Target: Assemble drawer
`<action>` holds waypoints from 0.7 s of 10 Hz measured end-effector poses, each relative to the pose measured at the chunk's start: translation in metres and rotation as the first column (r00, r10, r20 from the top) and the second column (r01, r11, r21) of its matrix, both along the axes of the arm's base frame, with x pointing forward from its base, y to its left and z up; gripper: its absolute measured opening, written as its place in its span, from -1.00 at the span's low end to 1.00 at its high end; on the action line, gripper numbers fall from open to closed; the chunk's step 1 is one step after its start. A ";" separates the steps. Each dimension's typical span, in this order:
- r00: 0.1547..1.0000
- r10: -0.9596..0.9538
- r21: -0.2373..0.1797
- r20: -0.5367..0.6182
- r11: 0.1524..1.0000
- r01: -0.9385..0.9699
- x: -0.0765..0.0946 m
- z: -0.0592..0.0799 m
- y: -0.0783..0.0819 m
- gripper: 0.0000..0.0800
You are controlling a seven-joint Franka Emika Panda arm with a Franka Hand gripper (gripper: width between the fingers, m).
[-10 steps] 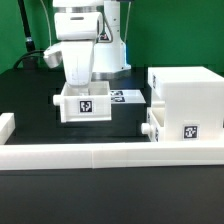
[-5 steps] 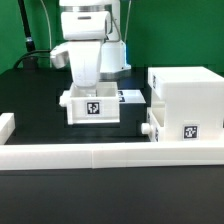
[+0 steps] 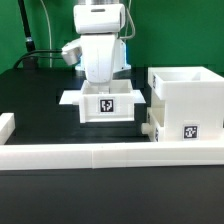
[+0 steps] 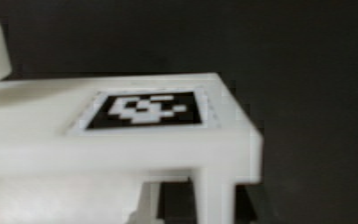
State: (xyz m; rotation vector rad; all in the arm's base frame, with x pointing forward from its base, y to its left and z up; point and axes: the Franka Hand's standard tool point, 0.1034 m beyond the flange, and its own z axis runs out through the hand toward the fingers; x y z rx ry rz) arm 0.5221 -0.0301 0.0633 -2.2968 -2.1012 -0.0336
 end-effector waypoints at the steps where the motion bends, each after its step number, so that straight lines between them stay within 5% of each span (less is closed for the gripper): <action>1: 1.000 0.005 0.000 0.000 1.000 -0.005 -0.001 -0.001 0.000 -0.90; 7: 1.000 0.017 0.012 -0.004 1.000 -0.017 0.007 -0.003 0.027 -0.90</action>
Offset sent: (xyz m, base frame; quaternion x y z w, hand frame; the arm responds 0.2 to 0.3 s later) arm 0.0219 0.0172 0.0047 0.0090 -0.0122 -0.0390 0.9991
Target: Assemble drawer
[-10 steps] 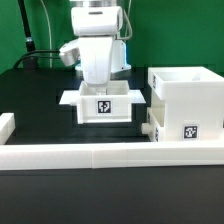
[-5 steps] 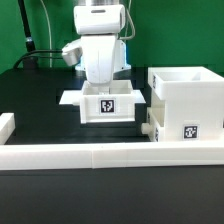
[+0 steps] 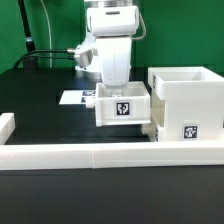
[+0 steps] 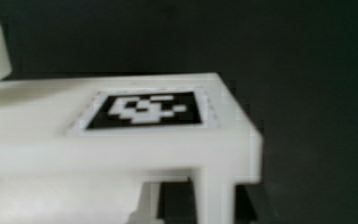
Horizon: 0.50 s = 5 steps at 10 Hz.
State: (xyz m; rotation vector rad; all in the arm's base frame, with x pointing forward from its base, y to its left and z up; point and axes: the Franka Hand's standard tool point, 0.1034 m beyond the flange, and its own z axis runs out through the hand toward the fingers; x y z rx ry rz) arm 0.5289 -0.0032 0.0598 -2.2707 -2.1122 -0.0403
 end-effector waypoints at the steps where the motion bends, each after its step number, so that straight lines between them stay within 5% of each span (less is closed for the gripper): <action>1: 1.000 0.001 0.001 -0.003 1.000 -0.001 -0.001 -0.001 0.001 -0.90; 5: 1.000 0.007 0.004 -0.004 1.000 -0.007 -0.002 -0.002 0.005 -0.90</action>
Offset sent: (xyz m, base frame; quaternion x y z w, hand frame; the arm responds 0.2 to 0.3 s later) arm 0.0000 0.0000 0.0000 0.0000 0.0000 0.0000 1.0000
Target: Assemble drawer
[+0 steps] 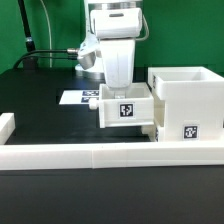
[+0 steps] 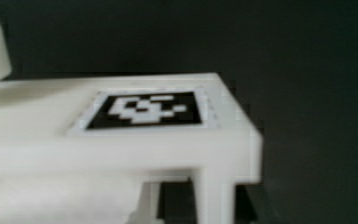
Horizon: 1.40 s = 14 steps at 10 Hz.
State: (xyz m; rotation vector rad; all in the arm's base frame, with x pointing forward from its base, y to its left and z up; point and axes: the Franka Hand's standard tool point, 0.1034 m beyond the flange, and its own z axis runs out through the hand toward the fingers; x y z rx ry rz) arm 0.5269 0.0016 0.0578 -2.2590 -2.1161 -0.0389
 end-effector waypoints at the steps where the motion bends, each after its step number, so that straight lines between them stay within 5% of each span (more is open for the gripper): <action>1: 1.000 0.004 0.000 -0.001 1.000 -0.004 0.001 0.000 0.001 -0.90; 14: 1.000 0.006 0.003 -0.012 1.000 -0.006 0.005 -0.002 0.013 -0.90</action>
Offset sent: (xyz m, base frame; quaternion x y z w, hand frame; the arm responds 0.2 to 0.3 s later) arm 0.0187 0.0110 -0.0003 0.0067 -0.0110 -0.0146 0.9998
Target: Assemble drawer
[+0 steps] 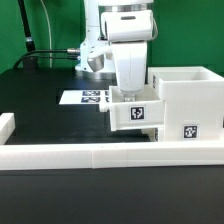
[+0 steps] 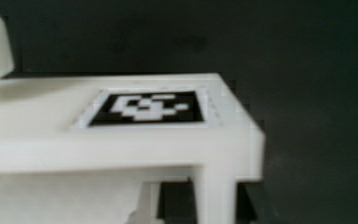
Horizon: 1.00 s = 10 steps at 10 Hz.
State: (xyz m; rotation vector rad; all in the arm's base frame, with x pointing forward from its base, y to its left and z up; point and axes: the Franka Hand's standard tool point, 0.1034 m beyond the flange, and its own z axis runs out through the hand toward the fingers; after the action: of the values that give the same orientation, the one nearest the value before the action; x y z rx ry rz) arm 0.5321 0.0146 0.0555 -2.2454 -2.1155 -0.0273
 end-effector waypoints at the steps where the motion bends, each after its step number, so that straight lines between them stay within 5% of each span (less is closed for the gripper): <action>1: 1.000 -0.001 0.000 0.000 1.000 0.001 0.000 0.000 -0.001 -0.90; 10: 0.999 0.044 -0.012 0.002 0.999 -0.044 0.003 0.001 0.008 -0.90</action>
Offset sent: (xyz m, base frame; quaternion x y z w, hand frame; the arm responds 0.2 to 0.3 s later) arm 0.0000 0.0000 0.0000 0.0000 0.0000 0.0000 1.0000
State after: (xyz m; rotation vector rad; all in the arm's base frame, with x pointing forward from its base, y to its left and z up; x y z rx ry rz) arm 0.5349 0.0224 0.0565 -2.2058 -2.1716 -0.0158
